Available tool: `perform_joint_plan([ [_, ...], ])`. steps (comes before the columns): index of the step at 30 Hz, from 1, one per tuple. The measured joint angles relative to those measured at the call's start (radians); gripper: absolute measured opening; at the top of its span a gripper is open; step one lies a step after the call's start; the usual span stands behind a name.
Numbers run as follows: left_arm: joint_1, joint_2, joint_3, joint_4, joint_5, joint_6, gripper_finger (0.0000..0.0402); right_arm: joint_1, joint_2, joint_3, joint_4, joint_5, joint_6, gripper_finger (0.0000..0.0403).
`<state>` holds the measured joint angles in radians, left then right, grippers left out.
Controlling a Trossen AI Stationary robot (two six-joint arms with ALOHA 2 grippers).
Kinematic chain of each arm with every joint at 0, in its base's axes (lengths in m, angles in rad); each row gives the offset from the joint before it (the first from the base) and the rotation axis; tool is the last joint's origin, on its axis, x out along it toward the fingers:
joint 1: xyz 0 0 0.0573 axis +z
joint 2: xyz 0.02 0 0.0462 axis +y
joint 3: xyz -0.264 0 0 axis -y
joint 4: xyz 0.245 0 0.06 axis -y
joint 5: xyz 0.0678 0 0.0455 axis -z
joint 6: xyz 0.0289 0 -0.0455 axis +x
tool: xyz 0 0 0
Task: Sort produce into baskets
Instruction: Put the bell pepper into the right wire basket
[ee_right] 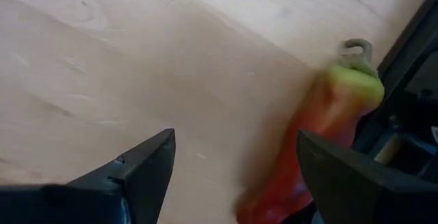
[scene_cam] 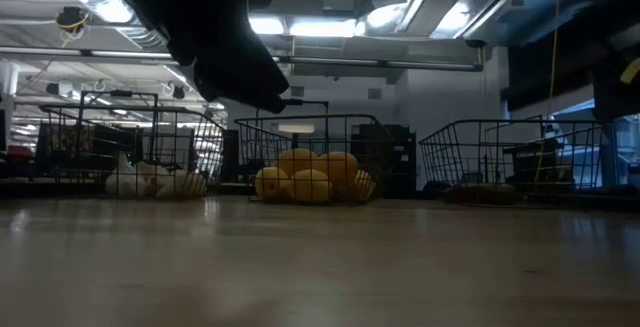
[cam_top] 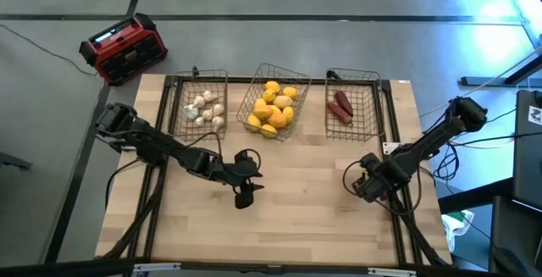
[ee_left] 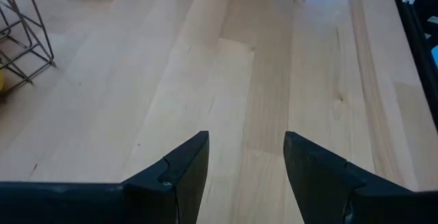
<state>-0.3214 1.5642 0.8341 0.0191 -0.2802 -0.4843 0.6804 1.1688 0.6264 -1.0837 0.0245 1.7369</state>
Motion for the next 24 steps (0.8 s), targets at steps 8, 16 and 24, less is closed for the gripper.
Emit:
perform_joint_plan([
  [8, 0.000, 0.000, 0.000, 0.002, 0.000, 0.004, 0.0184, 0.000, 0.054, 0.000, -0.002, -0.031, -0.038, 0.0301],
  [16, 0.001, 0.000, 0.000, 0.078, -0.008, 0.068, 0.0184, 0.000, 0.067, 0.034, -0.040, -0.152, -0.048, 0.0301],
  [24, 0.004, 0.000, 0.000, 0.105, -0.019, 0.116, 0.0184, 0.000, 0.175, 0.034, -0.041, -0.157, -0.057, 0.0301],
])
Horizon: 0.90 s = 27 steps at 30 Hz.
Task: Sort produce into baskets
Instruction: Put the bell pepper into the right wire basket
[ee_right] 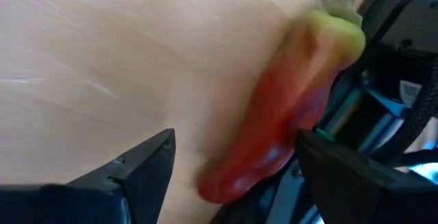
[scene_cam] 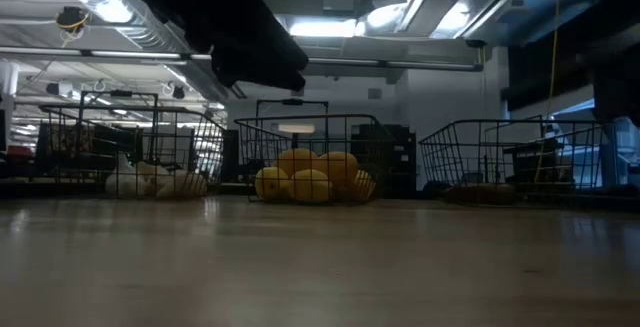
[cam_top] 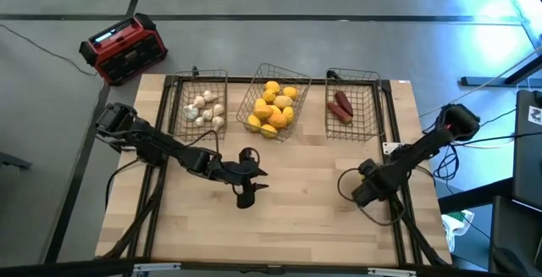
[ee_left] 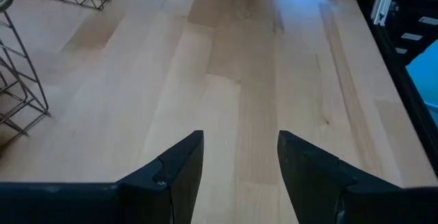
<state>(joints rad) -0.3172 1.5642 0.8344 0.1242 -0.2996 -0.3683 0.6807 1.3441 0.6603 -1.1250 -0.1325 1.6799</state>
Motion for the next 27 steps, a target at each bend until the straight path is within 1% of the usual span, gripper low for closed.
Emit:
perform_joint_plan([
  [5, 0.000, 0.000, 0.000, 0.000, 0.000, 0.001, 0.0184, 0.000, 0.120, 0.002, -0.010, -0.048, -0.064, 0.0301],
  [8, 0.000, 0.000, 0.000, 0.000, 0.000, 0.001, 0.0184, 0.000, 0.162, 0.001, -0.001, -0.053, -0.093, 0.0301],
  [15, 0.000, 0.000, 0.000, -0.004, 0.000, 0.001, 0.0184, 0.000, 0.169, 0.004, 0.034, -0.029, -0.119, 0.0300],
  [19, 0.000, 0.000, 0.000, -0.004, 0.000, 0.001, 0.0184, 0.001, 0.171, 0.029, 0.057, 0.019, -0.125, 0.0300],
  [22, 0.000, 0.000, 0.000, -0.004, 0.000, 0.000, 0.0184, 0.001, 0.171, 0.042, 0.085, 0.056, -0.166, 0.0300],
  [27, 0.000, 0.000, 0.000, -0.004, 0.000, -0.013, 0.0184, 0.000, 0.168, 0.047, 0.154, 0.062, -0.215, 0.0300],
])
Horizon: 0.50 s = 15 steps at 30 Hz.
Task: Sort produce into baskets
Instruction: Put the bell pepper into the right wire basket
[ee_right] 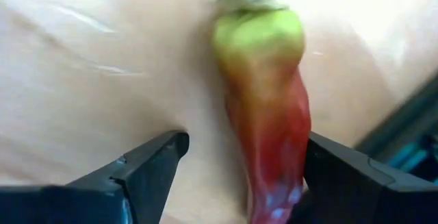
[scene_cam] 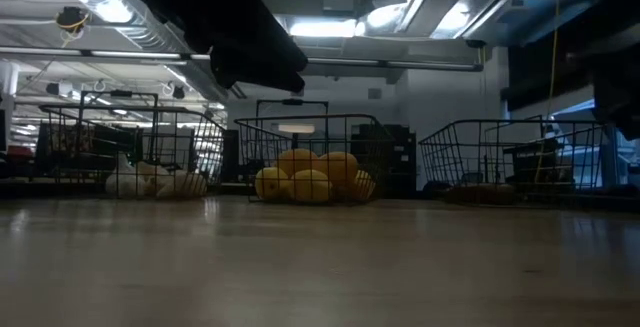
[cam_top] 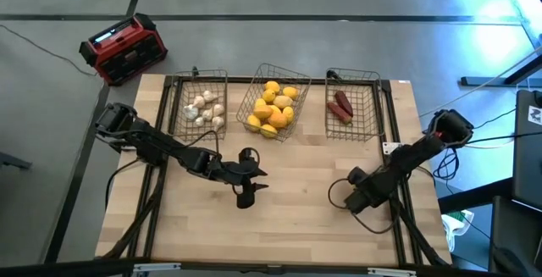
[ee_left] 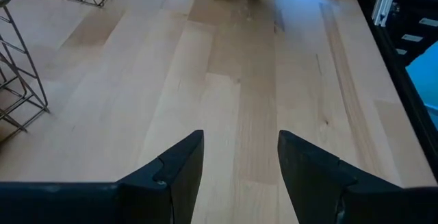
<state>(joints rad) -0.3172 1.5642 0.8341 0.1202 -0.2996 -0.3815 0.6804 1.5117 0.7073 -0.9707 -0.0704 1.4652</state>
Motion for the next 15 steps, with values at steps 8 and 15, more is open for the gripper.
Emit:
perform_joint_plan([
  [8, 0.000, 0.000, 0.000, 0.000, 0.000, -0.010, 0.0184, -0.001, 0.000, 0.004, 0.118, 0.000, -0.055, 0.0300],
  [15, 0.000, 0.000, 0.000, 0.001, 0.000, -0.015, 0.0184, 0.000, 0.004, 0.068, 0.242, 0.063, -0.157, 0.0301],
])
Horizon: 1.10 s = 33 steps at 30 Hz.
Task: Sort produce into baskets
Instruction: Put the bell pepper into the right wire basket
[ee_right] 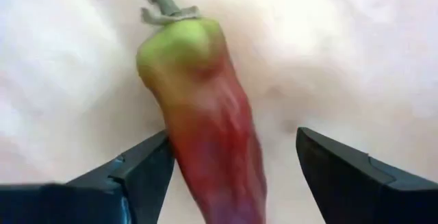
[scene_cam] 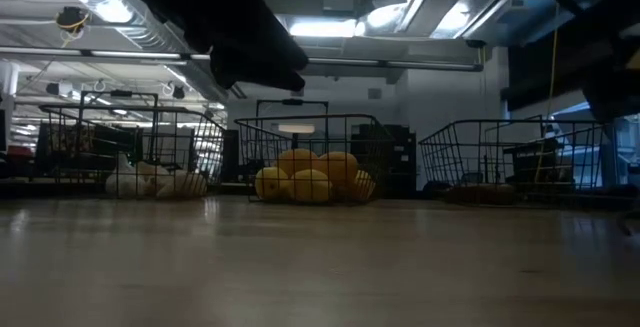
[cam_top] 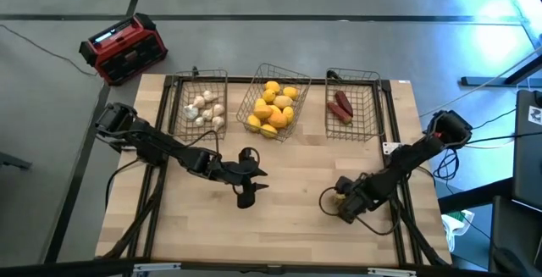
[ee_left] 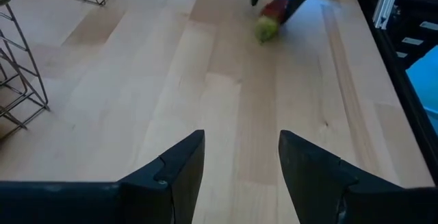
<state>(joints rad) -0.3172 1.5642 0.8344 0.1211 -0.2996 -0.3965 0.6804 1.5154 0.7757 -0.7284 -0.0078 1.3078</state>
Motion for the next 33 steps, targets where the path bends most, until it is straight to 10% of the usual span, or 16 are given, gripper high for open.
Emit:
perform_joint_plan([
  [19, -0.006, 0.000, 0.000, 0.003, 0.000, 0.000, 0.0184, 0.001, 0.021, 0.004, 0.079, 0.066, -0.148, 0.0109],
  [33, -0.012, 0.000, 0.000, 0.003, 0.000, -0.019, 0.0184, -0.072, -0.009, 0.344, -0.283, 0.276, -0.417, 0.0114],
])
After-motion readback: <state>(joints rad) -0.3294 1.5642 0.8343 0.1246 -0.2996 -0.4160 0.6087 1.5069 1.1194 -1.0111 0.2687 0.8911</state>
